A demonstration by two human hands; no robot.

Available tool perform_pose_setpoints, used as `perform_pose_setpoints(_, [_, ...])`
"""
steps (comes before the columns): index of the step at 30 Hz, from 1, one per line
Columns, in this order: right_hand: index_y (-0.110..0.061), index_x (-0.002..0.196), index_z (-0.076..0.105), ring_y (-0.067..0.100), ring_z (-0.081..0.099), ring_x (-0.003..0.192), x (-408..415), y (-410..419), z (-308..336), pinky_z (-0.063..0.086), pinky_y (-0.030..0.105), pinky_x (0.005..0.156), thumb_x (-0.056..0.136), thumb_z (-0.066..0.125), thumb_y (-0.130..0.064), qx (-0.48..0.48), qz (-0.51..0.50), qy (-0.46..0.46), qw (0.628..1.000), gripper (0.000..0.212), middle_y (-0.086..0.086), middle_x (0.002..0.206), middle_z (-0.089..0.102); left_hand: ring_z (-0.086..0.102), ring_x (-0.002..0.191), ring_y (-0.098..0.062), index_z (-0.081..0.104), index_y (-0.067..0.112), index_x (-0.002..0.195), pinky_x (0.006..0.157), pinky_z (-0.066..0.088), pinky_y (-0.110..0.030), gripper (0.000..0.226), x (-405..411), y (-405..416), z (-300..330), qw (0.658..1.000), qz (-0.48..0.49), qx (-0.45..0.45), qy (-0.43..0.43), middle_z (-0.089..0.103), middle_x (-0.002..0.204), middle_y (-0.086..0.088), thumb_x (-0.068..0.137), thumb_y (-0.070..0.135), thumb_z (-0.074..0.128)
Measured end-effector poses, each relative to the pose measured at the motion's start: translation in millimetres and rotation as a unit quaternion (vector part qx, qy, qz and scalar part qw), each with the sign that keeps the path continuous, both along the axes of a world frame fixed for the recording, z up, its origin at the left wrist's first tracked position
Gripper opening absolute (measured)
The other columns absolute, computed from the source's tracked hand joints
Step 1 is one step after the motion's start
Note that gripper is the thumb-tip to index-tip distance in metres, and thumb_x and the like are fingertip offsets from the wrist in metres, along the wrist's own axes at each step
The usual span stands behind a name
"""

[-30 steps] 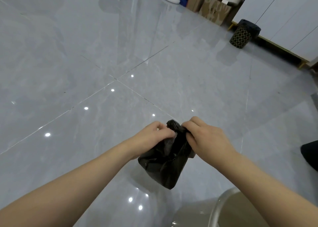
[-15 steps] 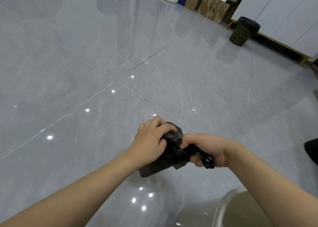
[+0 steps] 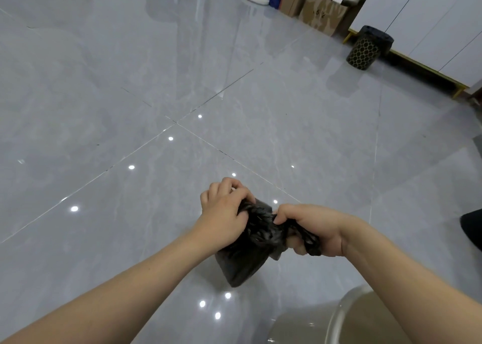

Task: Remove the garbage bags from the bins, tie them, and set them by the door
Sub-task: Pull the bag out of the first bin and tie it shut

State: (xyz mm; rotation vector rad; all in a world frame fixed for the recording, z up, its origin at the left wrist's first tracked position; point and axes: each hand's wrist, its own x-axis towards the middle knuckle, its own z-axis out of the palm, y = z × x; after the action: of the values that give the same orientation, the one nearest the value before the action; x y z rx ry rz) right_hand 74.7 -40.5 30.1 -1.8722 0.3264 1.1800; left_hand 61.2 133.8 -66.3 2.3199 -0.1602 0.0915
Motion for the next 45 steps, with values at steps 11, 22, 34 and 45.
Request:
perform_pose_setpoints(11, [-0.010,0.093,0.053,0.014,0.036,0.037,5,-5,-12,0.026,0.017,0.036,0.086,0.038,-0.025,-0.012,-0.061,-0.039,0.997,0.023,0.009,0.057,0.046,0.035,0.114,-0.007,0.047,0.033,0.098,0.099,0.021,-0.020,0.027,-31,19,6,0.989,-0.104,-0.108,0.003,0.037,0.108,0.017,0.075,0.047,0.050])
perform_pose_setpoints(22, [-0.017,0.084,0.057,0.016,0.049,0.053,8,-19,-16,0.035,0.022,0.040,0.087,0.051,-0.007,0.002,-0.109,-0.160,0.981,0.013,0.002,0.070,0.055,0.047,0.077,-0.019,0.042,0.020,0.057,0.071,0.039,-0.035,0.032,-5,32,-2,0.973,0.071,-0.180,0.122,0.049,0.075,0.007,0.084,0.036,0.038])
perform_pose_setpoints(34, [-0.019,0.115,0.049,0.026,0.054,0.083,9,-19,-43,0.042,0.034,0.068,0.101,0.034,-0.024,-0.394,0.329,-0.220,0.830,0.021,0.001,0.082,0.048,0.049,0.053,-0.020,0.055,0.006,0.080,0.052,0.040,-0.031,0.020,10,48,5,0.742,0.118,-0.583,0.308,0.060,0.076,-0.012,0.093,0.016,0.044])
perform_pose_setpoints(45, [-0.017,0.078,0.052,0.012,0.047,0.049,16,-25,-28,0.030,0.018,0.035,0.095,0.057,-0.033,0.031,-0.313,-0.011,0.949,0.024,0.003,0.063,0.056,0.050,0.083,-0.022,0.054,0.015,0.092,0.062,0.038,-0.029,0.008,-19,24,-7,0.970,0.010,0.237,0.047,0.052,0.091,-0.003,0.089,0.020,0.048])
